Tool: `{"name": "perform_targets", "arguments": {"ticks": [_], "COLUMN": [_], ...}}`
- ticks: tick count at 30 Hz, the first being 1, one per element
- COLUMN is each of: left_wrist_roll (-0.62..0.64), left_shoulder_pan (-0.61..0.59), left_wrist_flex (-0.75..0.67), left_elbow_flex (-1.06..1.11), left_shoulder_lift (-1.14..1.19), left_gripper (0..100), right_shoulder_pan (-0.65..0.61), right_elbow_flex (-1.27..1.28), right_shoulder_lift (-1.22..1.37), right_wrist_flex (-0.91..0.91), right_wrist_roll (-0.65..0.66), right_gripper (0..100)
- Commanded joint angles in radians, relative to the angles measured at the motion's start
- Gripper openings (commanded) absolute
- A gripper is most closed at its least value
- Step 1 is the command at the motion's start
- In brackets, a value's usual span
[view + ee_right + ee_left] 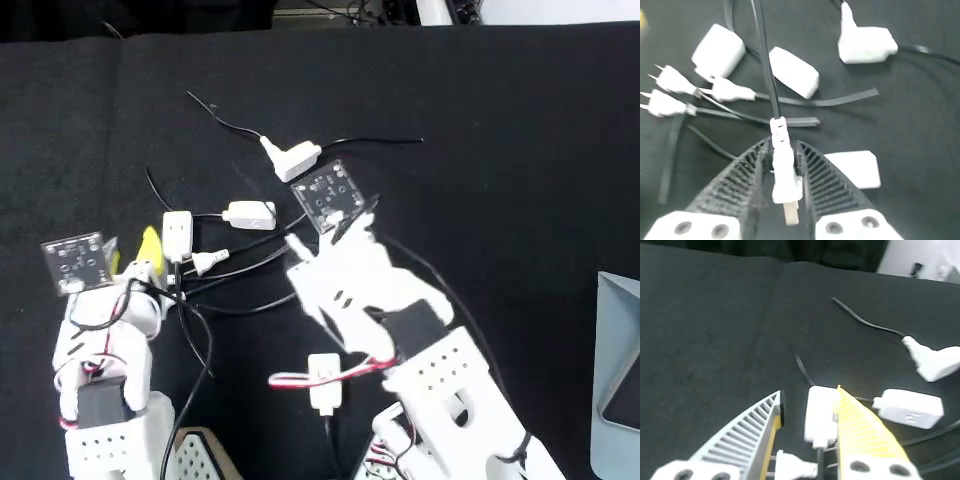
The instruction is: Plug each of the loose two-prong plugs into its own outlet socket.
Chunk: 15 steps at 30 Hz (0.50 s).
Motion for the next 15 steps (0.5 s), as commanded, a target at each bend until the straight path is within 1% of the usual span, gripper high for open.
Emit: {"name": "perform_targets", "arguments": {"ticks": [1, 4, 8, 10, 13, 15], "left_wrist_roll": [0.008, 0.008, 0.002, 0.000, -0.006, -0.066], "left_shoulder_pan": [0.094, 0.150, 0.234, 0.268, 0.348, 0.407], "left_wrist_flex": [-0.078, -0.083, -0.075, -0.046, 0.041, 0.098], "left_elbow_flex": [-0.004, -0.027, -0.077, -0.114, -0.186, -0.232], "left_shoulder_lift": [-0.009, -0.009, -0.009, -0.009, -0.009, -0.009], "left_gripper": [18, 18, 18, 18, 18, 18], "right_shoulder_pan": [-0.117, -0.199, -0.282, -0.287, -0.285, -0.287], "right_elbow_flex": [-0.004, 0.008, 0.064, 0.091, 0.114, 0.128], "right_shoulder_lift": [-0.054, -0.079, -0.110, -0.113, -0.113, -0.113], "right_wrist_flex": [-0.077, -0.112, -0.173, -0.193, -0.196, -0.195], "right_wrist_roll": [-0.089, -0.112, -0.106, -0.104, -0.103, -0.103], "right_gripper": [1.1, 1.1, 1.1, 1.1, 1.1, 1.1]}}
